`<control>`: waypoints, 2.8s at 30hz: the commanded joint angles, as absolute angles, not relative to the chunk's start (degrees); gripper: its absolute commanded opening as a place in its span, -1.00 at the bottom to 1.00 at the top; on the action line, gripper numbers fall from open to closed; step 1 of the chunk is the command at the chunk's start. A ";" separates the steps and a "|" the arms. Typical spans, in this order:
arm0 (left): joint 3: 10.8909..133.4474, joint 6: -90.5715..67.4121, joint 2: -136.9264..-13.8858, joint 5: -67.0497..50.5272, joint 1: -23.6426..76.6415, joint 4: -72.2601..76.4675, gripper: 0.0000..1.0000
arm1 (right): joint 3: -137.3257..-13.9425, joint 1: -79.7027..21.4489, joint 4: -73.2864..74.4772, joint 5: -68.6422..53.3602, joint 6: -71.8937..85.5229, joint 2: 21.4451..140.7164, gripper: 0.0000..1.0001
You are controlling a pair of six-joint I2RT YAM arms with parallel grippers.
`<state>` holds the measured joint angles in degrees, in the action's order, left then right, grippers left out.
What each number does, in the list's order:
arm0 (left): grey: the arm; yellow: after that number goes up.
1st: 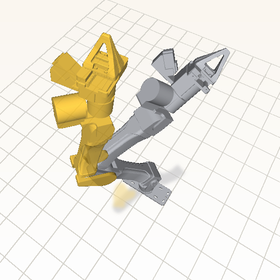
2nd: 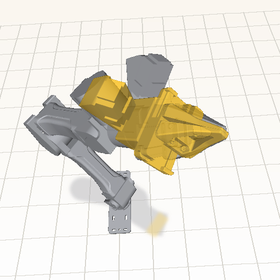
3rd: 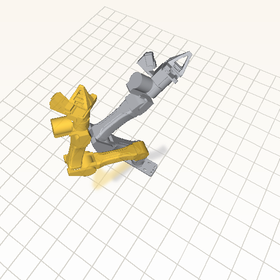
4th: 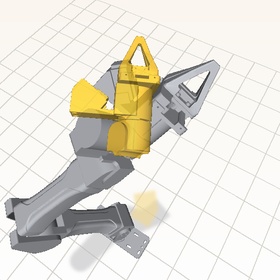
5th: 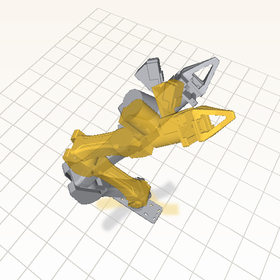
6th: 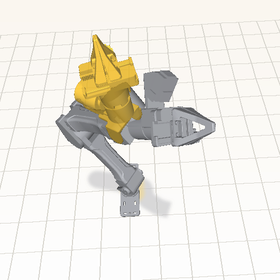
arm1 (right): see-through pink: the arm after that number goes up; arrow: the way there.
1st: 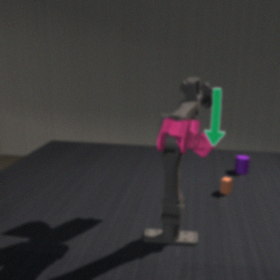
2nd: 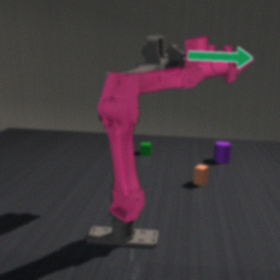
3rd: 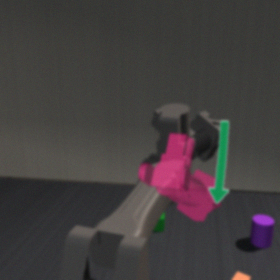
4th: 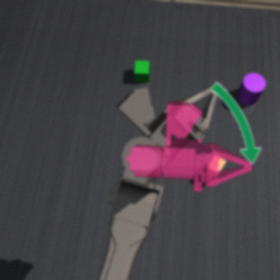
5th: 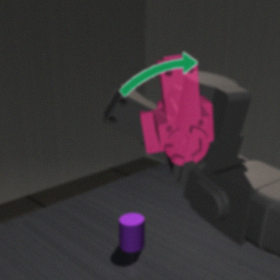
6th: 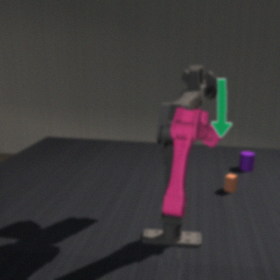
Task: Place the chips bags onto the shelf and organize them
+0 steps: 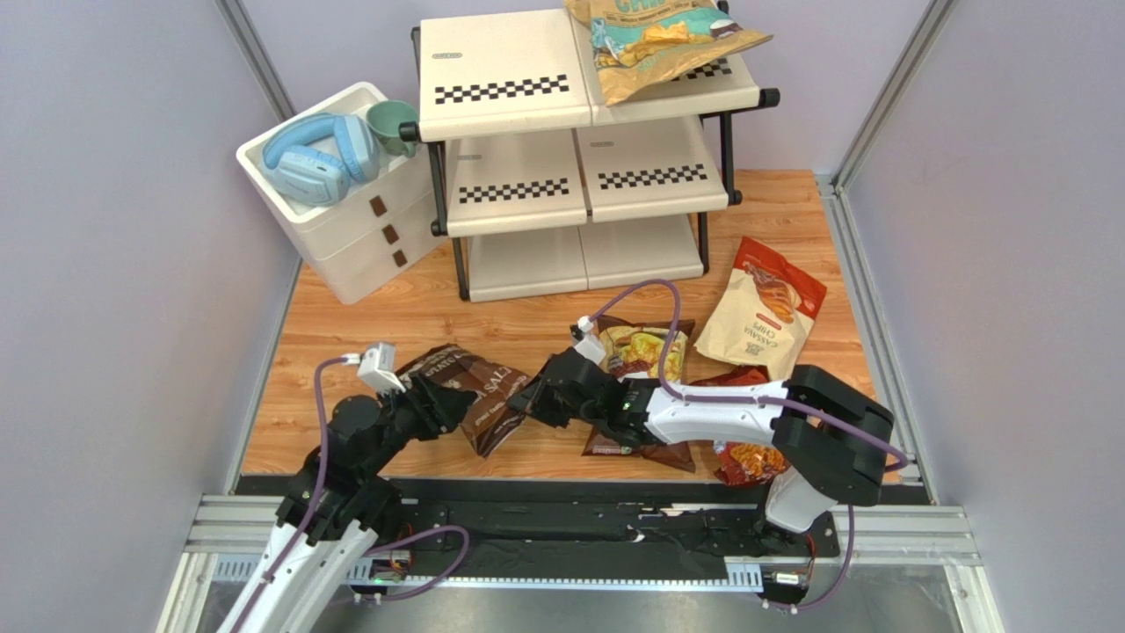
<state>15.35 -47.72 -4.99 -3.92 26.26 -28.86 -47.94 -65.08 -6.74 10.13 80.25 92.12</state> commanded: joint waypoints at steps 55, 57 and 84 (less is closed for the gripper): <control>24.52 -46.05 -5.71 4.40 26.28 -37.09 0.28 | -73.92 -38.50 -22.91 13.89 -16.86 73.91 -1.00; 24.52 -45.97 -5.80 4.31 26.28 -37.00 0.28 | -69.72 -37.19 -29.92 14.06 -19.15 75.40 -1.00; 24.35 -45.44 -6.50 2.81 26.28 -36.39 0.26 | -57.30 -32.62 -25.42 27.86 -9.06 78.57 -1.00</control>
